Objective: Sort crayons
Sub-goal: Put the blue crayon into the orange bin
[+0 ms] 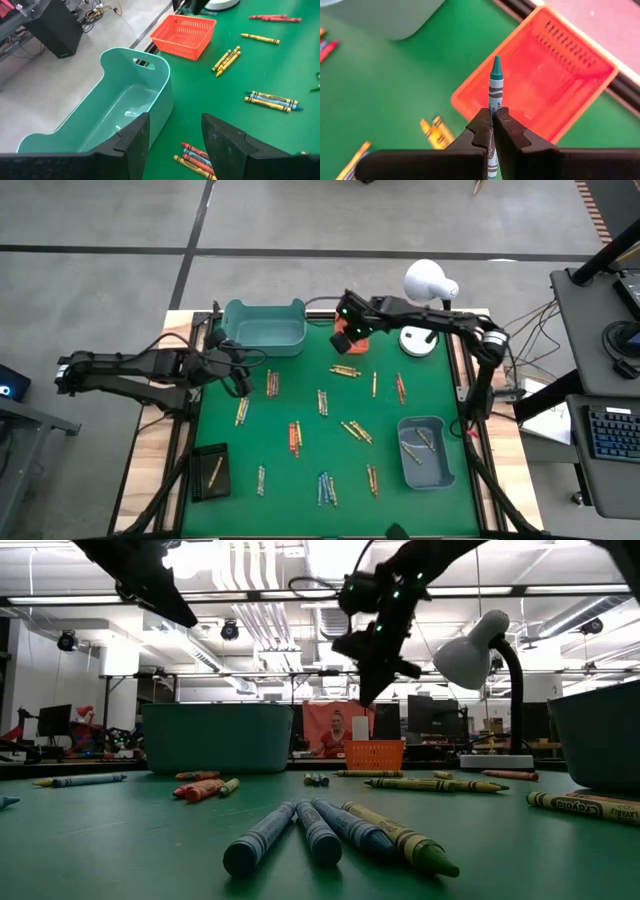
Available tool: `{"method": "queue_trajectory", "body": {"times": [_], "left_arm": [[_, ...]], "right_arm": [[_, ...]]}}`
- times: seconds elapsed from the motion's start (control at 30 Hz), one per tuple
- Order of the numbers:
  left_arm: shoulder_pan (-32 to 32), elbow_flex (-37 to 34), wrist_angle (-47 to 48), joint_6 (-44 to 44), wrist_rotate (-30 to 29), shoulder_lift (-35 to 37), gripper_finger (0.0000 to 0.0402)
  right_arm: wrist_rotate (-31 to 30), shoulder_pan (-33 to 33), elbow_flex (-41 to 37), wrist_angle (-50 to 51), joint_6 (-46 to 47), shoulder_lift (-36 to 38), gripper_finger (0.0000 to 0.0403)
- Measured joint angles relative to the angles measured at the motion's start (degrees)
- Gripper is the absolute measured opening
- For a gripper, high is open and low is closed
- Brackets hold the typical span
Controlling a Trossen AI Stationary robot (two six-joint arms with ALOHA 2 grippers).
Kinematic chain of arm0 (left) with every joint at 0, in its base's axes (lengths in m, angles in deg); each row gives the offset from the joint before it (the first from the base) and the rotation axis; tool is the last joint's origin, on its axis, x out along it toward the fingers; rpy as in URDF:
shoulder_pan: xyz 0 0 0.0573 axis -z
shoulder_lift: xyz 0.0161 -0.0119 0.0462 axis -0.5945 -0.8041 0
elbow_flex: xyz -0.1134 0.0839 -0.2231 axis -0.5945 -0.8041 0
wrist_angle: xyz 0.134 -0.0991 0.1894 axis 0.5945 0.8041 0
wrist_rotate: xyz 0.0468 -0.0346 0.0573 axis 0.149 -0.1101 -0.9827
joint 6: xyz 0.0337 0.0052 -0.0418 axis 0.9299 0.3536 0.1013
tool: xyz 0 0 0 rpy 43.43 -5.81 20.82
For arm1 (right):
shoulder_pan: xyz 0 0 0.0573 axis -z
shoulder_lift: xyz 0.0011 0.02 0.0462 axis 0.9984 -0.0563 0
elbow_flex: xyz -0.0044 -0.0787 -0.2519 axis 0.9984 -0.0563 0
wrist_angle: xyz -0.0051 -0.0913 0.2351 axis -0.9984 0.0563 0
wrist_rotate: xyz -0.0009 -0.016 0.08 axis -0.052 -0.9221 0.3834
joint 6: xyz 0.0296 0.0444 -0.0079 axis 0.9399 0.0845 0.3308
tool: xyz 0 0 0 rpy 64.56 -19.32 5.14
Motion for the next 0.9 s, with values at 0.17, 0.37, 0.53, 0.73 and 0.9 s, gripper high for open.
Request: {"method": "queue_trajectory", "body": {"times": [0.17, 0.37, 0.53, 0.73, 0.9], "left_arm": [[0.0, -0.1, 1.7, -0.4, -0.1, 1.3, 0.0162], [0.0, -0.1, 1.7, -0.4, 0.0, 2.2, 0.0162], [0.0, -0.1, 1.8, -0.4, -0.1, 2.5, 0.0162], [0.0, -0.1, 1.8, -0.4, -0.1, 2.5, 0.0162], [0.0, -0.1, 1.8, -0.8, -0.1, 2.5, 0.0162]], "right_arm": [[0.0, 3.4, 4.7, 0.0, -1.0, -5.8, 0.0009], [0.0, 6.2, 9.8, 1.4, -2.3, -12.2, 0.0009], [0.0, 7.0, 12.2, 2.7, -3.6, -15.9, 0.0009], [0.1, 6.9, 13.2, 3.7, -2.7, -17.5, 0.0016], [-0.2, 7.1, 13.0, 4.0, -2.5, -17.8, 0.0056]]}}
